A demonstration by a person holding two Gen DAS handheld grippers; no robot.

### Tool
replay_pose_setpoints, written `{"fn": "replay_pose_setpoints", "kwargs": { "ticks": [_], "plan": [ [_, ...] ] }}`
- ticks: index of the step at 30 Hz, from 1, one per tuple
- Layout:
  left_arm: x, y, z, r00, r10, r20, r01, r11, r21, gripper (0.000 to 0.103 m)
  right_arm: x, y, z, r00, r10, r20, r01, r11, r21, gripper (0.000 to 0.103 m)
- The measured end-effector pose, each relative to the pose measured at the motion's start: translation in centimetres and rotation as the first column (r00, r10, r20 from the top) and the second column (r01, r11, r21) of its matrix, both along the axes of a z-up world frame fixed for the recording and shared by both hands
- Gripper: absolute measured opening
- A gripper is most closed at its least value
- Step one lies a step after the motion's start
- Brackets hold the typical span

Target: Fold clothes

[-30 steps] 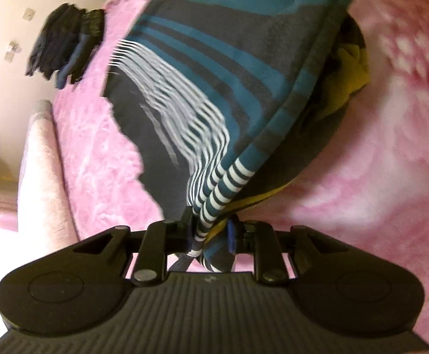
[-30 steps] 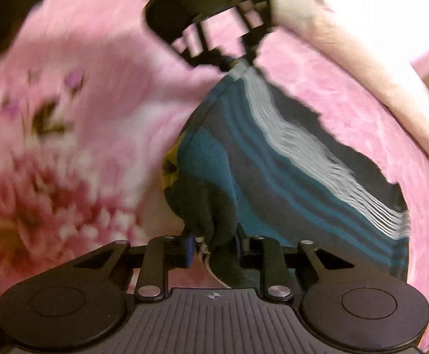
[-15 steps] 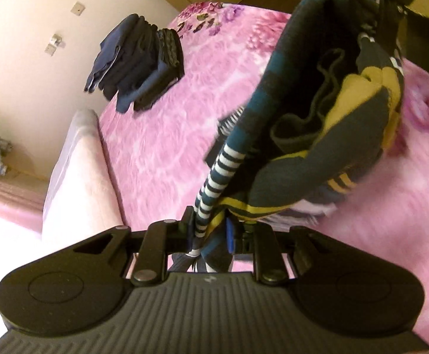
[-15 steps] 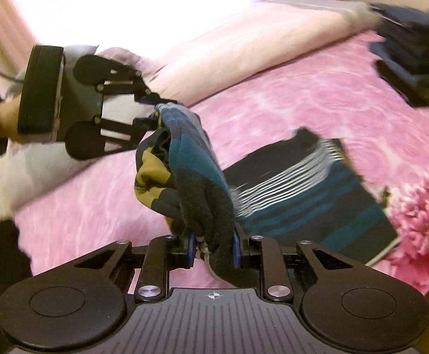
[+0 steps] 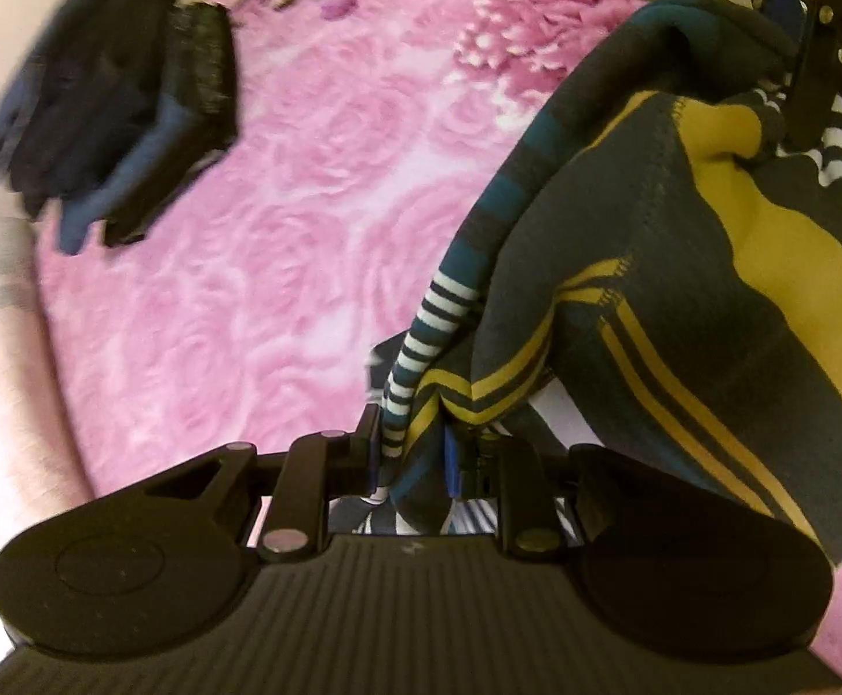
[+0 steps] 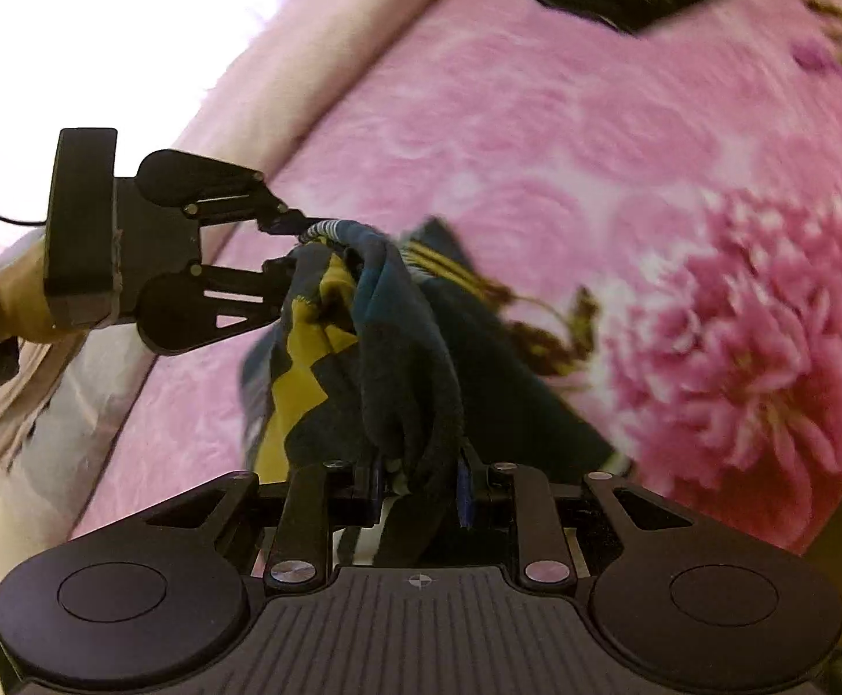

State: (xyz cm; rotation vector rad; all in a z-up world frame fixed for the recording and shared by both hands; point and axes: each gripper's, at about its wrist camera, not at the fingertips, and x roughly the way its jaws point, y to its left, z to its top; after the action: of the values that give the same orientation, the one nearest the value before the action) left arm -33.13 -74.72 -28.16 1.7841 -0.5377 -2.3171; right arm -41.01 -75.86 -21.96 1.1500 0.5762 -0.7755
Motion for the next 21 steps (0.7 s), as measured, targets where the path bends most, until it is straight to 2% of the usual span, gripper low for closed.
{"fn": "replay_pose_setpoints", "kwargs": {
  "ticks": [2, 5, 6, 8, 11, 13, 16, 19, 21],
  "plan": [
    [-1.0, -0.8, -1.3, 1.000, 0.003, 0.012, -0.003, 1.000, 0.027, 0.021, -1.0, -0.1, -1.6, 0.999, -0.034, 0.007, 0.034, 0.999, 0.042, 0.023],
    [-1.4, -1.9, -1.4, 0.997, 0.074, -0.005, -0.073, 0.996, 0.051, 0.032, -2.0, -0.8, -3.6, 0.995, -0.098, 0.009, 0.097, 0.989, 0.113, 0.024],
    [-1.2, -2.3, -1.1, 0.994, 0.104, -0.016, -0.103, 0.993, 0.058, 0.038, -2.3, -1.0, -4.0, 0.994, -0.113, 0.005, 0.111, 0.985, 0.130, 0.030],
    [0.0, -3.0, 0.1, 0.982, 0.182, -0.042, -0.179, 0.982, 0.059, 0.041, -2.6, -0.9, -3.7, 0.988, -0.137, -0.064, 0.144, 0.984, 0.109, 0.075],
    [1.9, -4.1, 1.9, 0.951, 0.299, -0.082, -0.294, 0.954, 0.064, 0.040, -3.5, -0.4, -2.3, 0.977, -0.176, -0.118, 0.184, 0.981, 0.062, 0.078],
    [3.8, -4.4, 3.2, 0.905, 0.408, -0.120, -0.399, 0.912, 0.091, 0.038, -3.6, 0.0, -0.8, 0.973, -0.189, -0.134, 0.192, 0.981, 0.008, 0.078],
    [6.2, -3.5, 4.6, 0.820, 0.549, -0.163, -0.514, 0.831, 0.213, 0.038, -3.1, 0.4, 1.2, 0.975, -0.187, -0.120, 0.180, 0.981, -0.070, 0.078],
    [7.1, -0.9, 4.3, 0.765, 0.621, -0.169, -0.547, 0.766, 0.337, 0.038, -1.3, 0.4, 2.3, 0.983, -0.163, -0.088, 0.151, 0.980, -0.128, 0.078],
    [7.3, 0.8, 3.8, 0.735, 0.656, -0.169, -0.552, 0.724, 0.413, 0.038, 0.9, 0.0, 2.2, 0.993, -0.081, -0.083, 0.068, 0.986, -0.153, 0.078]
  ]
}}
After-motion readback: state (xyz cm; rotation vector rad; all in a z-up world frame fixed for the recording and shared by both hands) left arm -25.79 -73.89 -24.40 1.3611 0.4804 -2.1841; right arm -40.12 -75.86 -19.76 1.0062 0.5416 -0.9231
